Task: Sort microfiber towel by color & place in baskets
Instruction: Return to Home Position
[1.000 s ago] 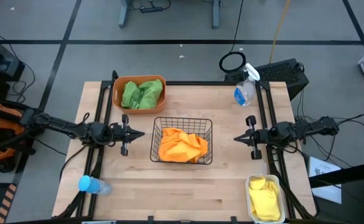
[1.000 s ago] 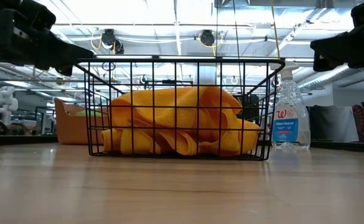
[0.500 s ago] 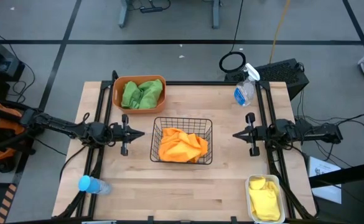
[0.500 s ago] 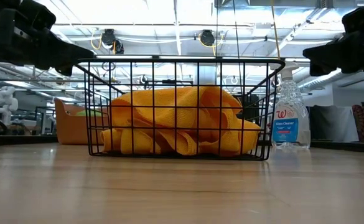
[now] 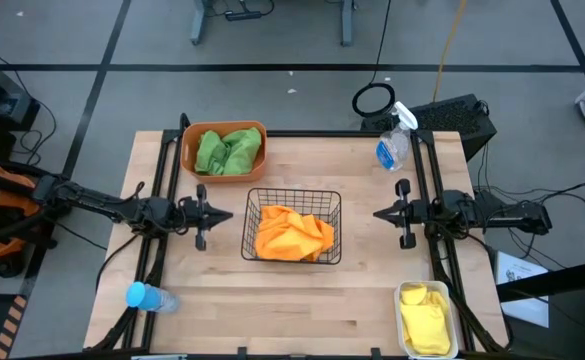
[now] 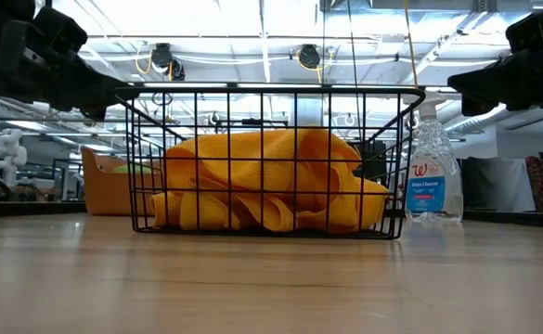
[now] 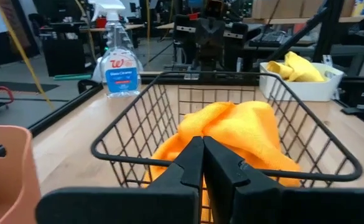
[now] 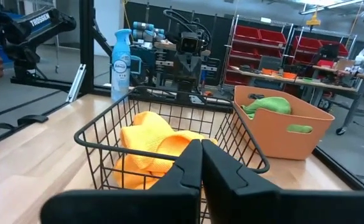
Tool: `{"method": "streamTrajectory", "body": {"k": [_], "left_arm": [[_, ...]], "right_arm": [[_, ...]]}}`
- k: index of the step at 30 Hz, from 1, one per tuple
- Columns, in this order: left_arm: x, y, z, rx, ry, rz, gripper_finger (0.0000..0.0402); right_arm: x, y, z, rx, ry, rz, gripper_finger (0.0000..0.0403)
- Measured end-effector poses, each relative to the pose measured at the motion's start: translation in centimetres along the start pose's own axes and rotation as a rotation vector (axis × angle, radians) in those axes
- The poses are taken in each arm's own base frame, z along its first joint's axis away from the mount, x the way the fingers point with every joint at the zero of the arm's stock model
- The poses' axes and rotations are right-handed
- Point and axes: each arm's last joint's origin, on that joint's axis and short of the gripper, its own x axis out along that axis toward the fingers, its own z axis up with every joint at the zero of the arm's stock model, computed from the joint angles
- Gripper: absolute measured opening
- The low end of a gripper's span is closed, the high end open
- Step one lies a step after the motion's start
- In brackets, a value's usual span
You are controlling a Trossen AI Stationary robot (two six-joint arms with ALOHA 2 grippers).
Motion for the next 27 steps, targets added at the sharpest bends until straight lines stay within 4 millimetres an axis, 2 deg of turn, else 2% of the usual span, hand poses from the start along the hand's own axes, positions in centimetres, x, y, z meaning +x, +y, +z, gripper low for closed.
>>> {"method": "streamTrajectory", "body": {"k": [10, 27], "left_arm": [[-0.2, 0.0, 0.3, 0.028, -0.026, -0.002, 0.0003], [-2.1, 0.5, 0.4, 0.029, -0.067, -0.029, 0.0001]], "right_arm": [[0.0, 0.0, 0.0, -0.007, 0.001, -0.007, 0.0000], [0.0, 0.0, 0.0, 0.031, 0.001, -0.008, 0.0000]]}}
